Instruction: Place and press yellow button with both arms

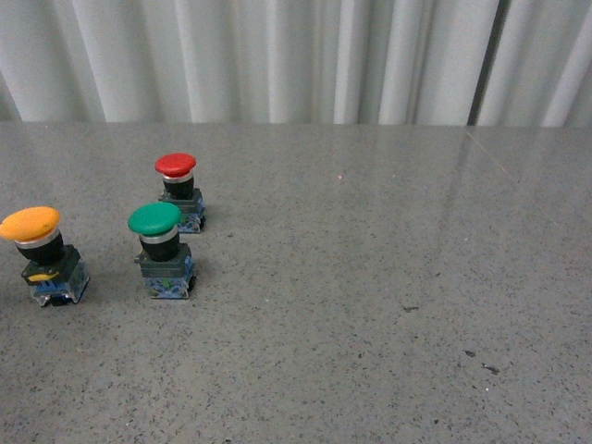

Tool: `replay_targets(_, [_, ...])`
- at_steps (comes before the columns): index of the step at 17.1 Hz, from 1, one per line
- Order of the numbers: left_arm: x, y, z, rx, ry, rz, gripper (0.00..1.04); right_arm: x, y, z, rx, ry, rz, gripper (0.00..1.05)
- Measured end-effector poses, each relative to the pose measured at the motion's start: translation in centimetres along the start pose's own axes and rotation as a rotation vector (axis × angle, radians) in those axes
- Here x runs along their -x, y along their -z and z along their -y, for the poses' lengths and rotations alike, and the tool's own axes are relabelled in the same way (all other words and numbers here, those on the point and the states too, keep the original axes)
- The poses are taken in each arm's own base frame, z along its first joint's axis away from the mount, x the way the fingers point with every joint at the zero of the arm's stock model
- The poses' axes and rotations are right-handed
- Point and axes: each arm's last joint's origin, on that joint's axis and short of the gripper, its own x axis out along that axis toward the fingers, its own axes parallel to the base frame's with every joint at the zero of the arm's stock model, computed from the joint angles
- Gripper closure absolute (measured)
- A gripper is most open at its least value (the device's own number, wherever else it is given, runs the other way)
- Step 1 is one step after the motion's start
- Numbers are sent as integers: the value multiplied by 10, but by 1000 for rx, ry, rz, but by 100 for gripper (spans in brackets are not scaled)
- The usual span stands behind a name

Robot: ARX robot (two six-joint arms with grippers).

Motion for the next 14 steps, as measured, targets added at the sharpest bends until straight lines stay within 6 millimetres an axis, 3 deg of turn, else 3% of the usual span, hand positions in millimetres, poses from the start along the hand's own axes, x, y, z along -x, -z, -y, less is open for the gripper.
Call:
replay_targets(6, [-36, 32, 21, -2, 66, -181, 7, 0, 0, 0, 0, 0, 0, 7])
replay_targets(14, [-40, 77, 30, 36, 91, -287, 10, 0, 0, 0, 0, 0, 0, 7])
